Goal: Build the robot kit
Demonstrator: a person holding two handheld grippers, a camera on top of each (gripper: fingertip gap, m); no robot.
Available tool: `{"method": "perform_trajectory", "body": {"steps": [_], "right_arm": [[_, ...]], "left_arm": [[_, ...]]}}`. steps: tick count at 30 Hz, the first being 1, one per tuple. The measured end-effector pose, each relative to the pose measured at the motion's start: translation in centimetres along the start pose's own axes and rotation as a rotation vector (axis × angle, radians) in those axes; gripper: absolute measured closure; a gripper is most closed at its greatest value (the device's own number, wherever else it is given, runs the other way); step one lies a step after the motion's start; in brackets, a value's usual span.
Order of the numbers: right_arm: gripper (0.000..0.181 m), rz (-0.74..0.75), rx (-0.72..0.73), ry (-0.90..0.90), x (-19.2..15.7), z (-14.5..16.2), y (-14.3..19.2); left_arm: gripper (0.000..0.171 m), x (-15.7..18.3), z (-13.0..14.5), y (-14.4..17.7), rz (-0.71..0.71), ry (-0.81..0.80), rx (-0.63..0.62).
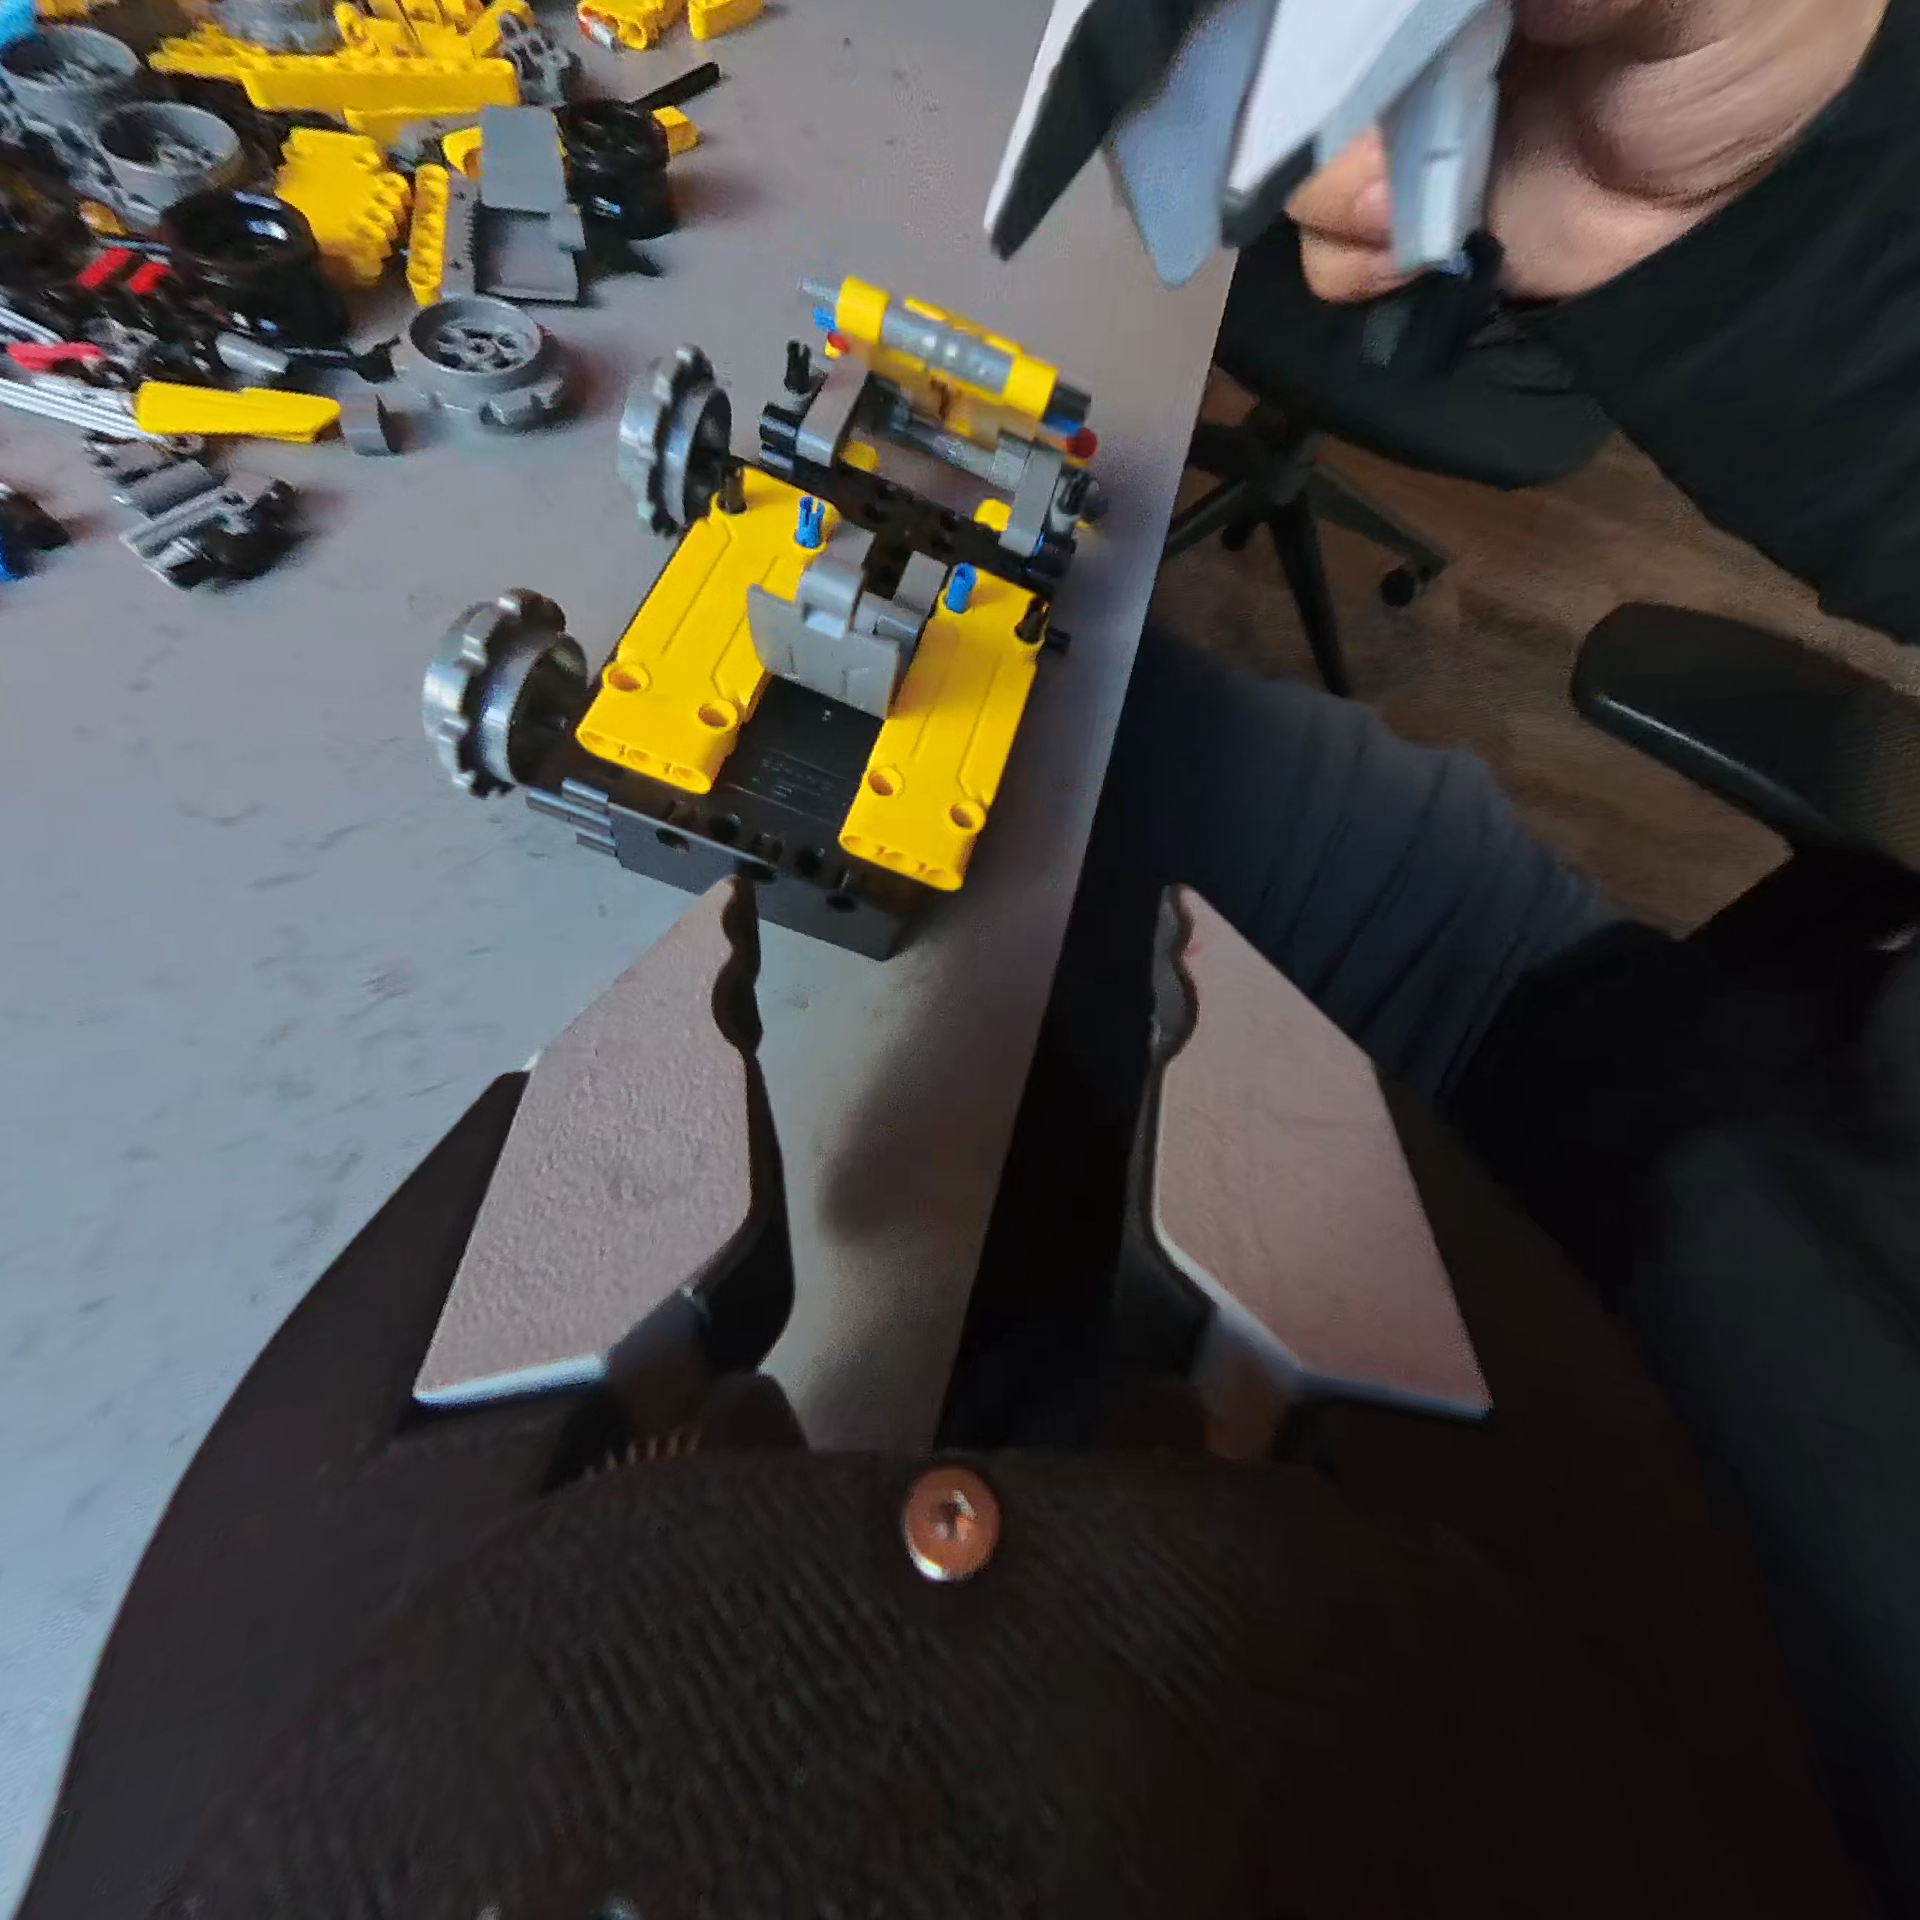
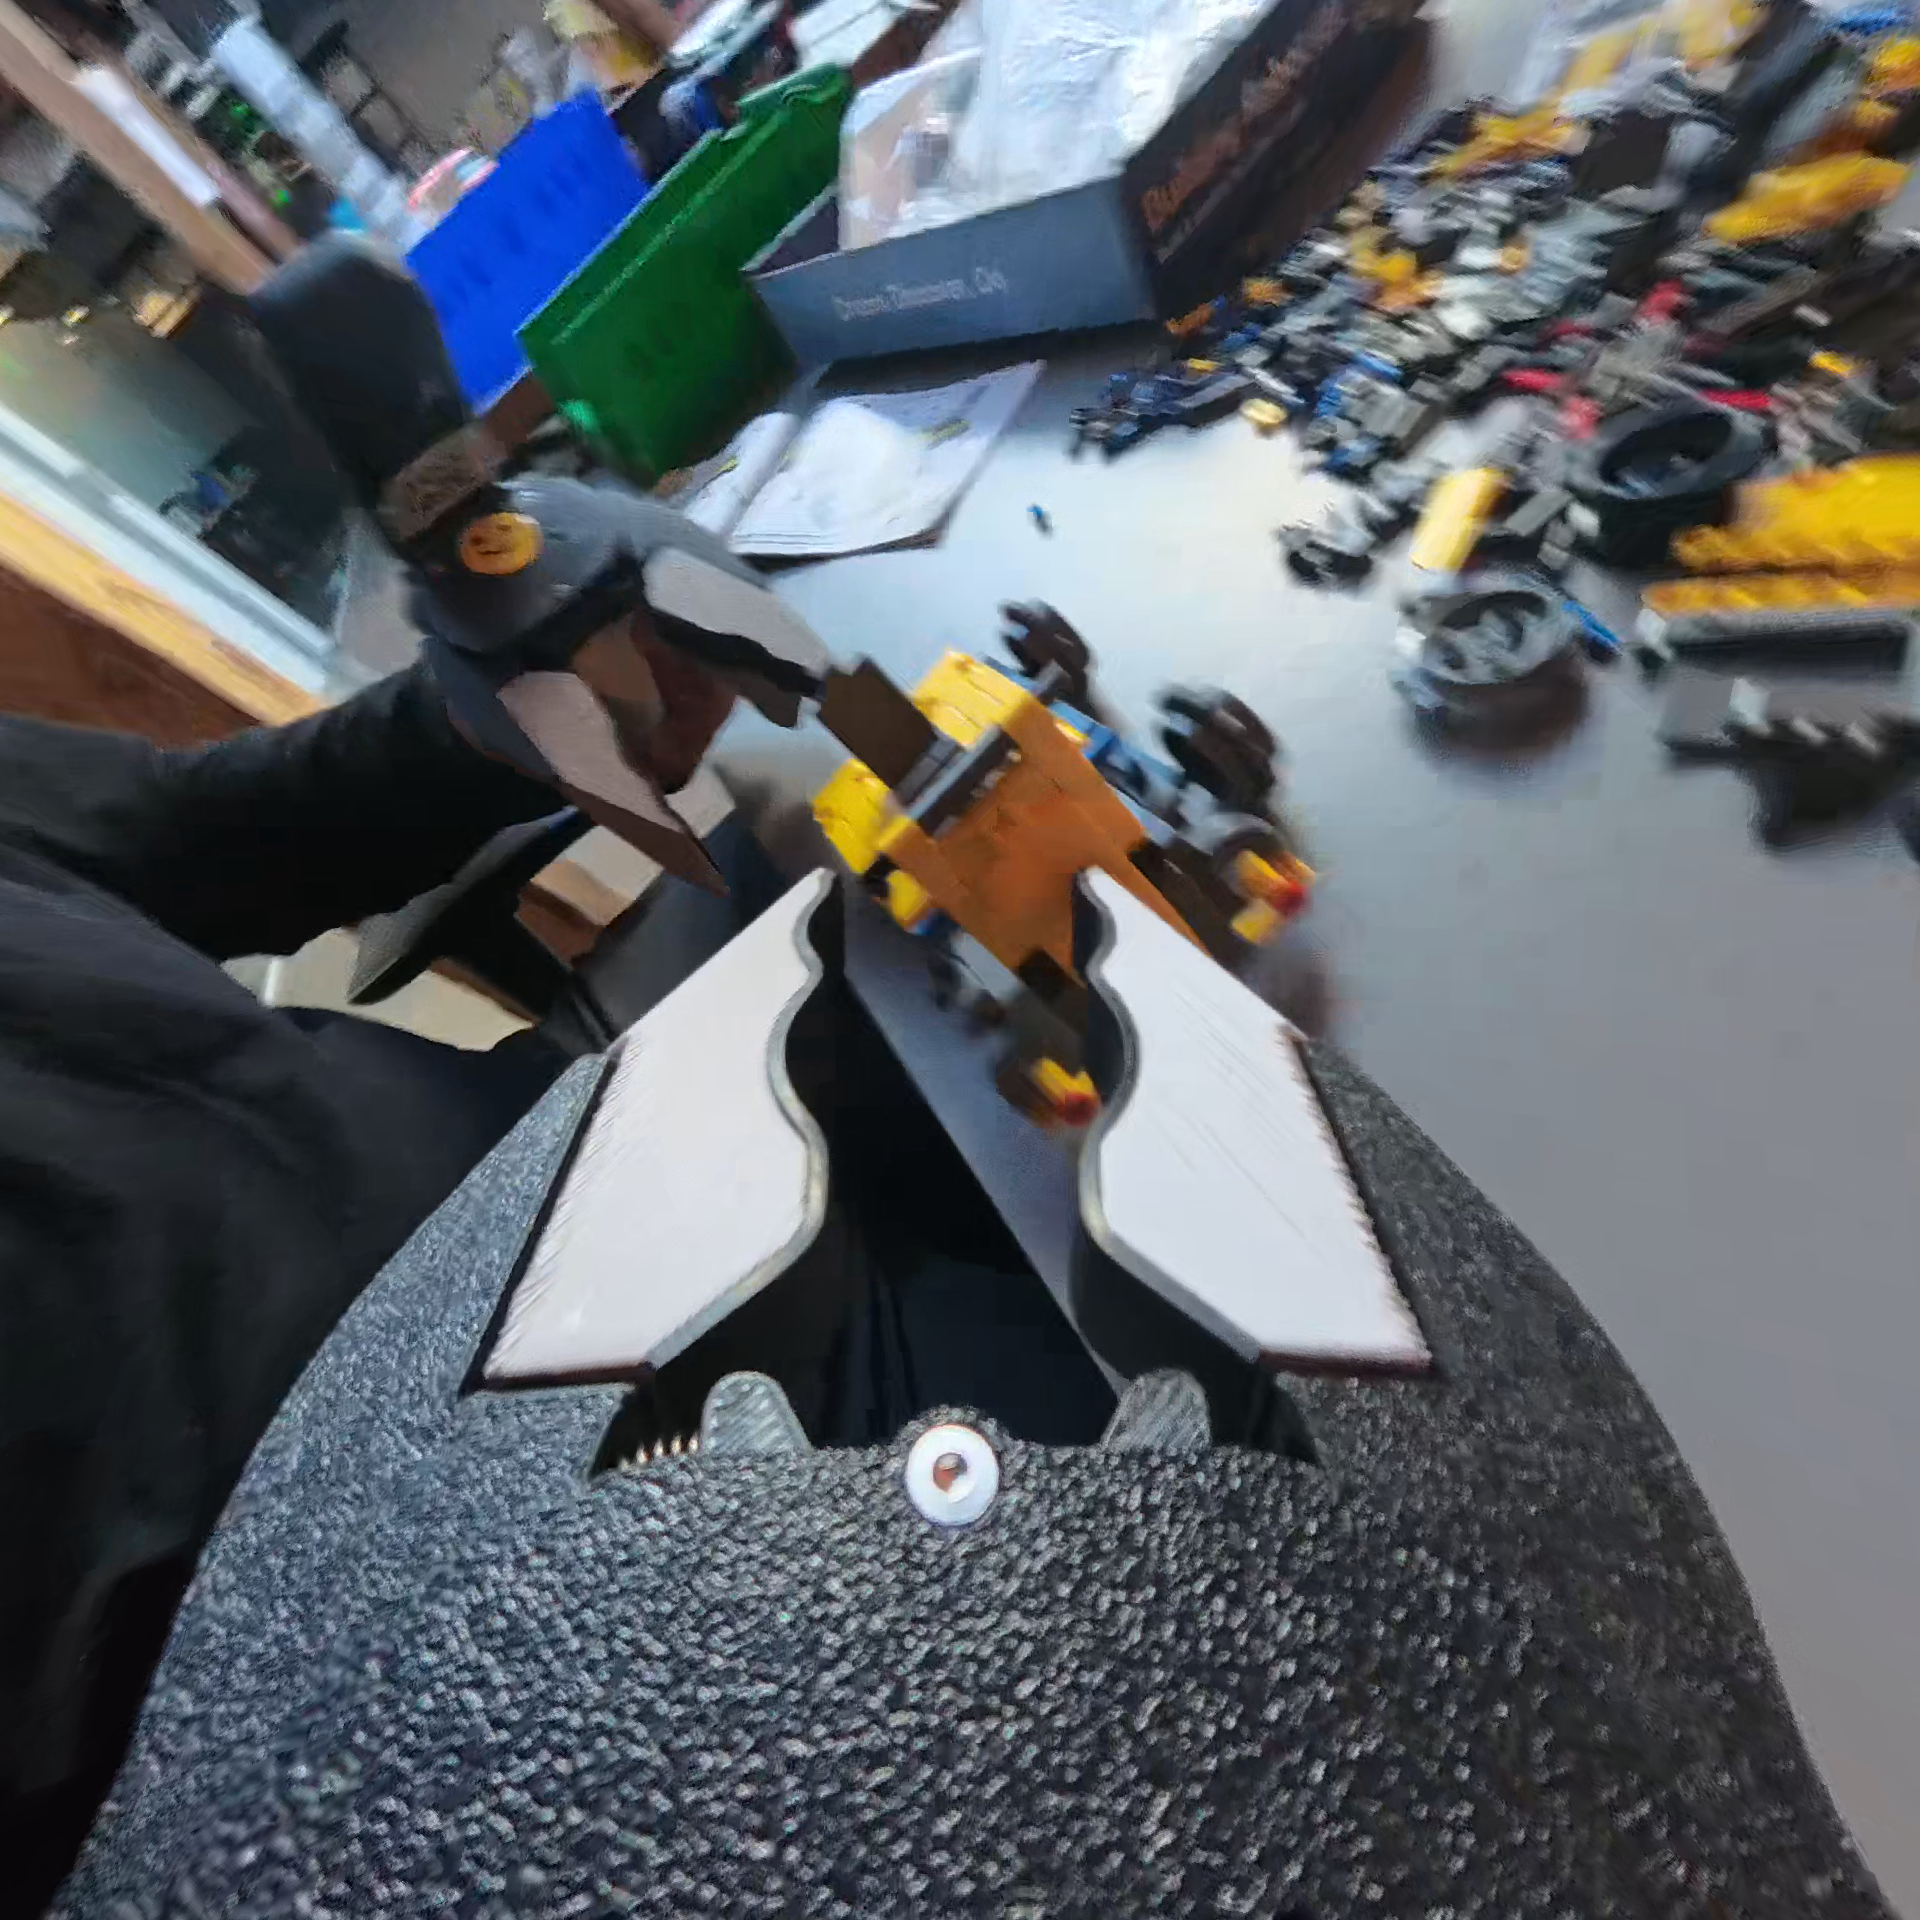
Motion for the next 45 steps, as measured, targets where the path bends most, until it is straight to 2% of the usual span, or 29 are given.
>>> {"method": "perform_trajectory", "body": {"steps": [3, 5, 8, 10, 12, 15, 20, 24, 28, 32, 37, 45], "right_arm": [[0.138, -0.111, -0.108, 0.023, -1.8, -1.2, -3.2], [0.138, -0.084, -0.156, 0.070, -2.5, -2.0, -3.8], [0.144, -0.087, -0.021, 0.077, -2.9, -4.1, -0.6], [0.139, -0.052, 0.068, 0.048, -2.1, -4.5, 2.3], [0.135, 0.032, 0.105, 0.024, -0.8, -3.6, 4.5], [0.128, 0.135, 0.124, 0.021, 0.6, -1.0, 6.0], [0.125, 0.211, 0.233, 0.047, 1.9, 3.5, 6.2], [0.125, 0.281, 0.265, 0.113, 2.2, 4.9, 5.8], [0.123, 0.400, 0.326, 0.245, 1.7, 3.9, 5.9], [0.120, 0.518, 0.350, 0.326, 1.8, 2.5, 5.9], [0.117, 0.535, 0.299, 0.304, 3.8, 1.0, 4.8], [0.116, 0.515, 0.159, 0.328, 6.7, -1.7, 1.3]], "left_arm": [[0.098, -0.1, -0.1, -0.2, -0.012, 0.017, -0.010], [0.100, -0.2, 0.2, 0.6, -0.042, 0.011, 0.001], [0.100, -0.4, 1.2, 2.3, -0.090, 0.013, 0.006], [0.100, -0.3, 1.7, 3.2, -0.116, 0.009, 0.014], [0.100, -0.1, 2.1, 4.1, -0.151, -0.002, 0.024], [0.100, 0.7, 2.7, 5.4, -0.153, 0.017, 0.066], [0.100, 3.0, 4.6, 6.4, -0.113, 0.046, 0.141], [0.099, 4.9, 5.9, 6.2, -0.111, 0.001, 0.201], [0.098, 6.2, 6.4, 5.4, -0.101, -0.067, 0.240], [0.099, 7.1, 7.1, 4.6, -0.053, -0.113, 0.220], [0.101, 7.1, 7.8, 4.7, -0.046, -0.134, 0.190], [0.104, 5.1, 8.2, 7.0, -0.077, -0.023, 0.294]]}}
Point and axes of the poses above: each gripper's, where its closed fingertips meet, y back along the fingers, z out of its underside, x = y × z across the jaws, the point moved 10 cm from there along y, back along the fingers, and after that the axes turned 1 degree about -x, right-handed, at the moved point
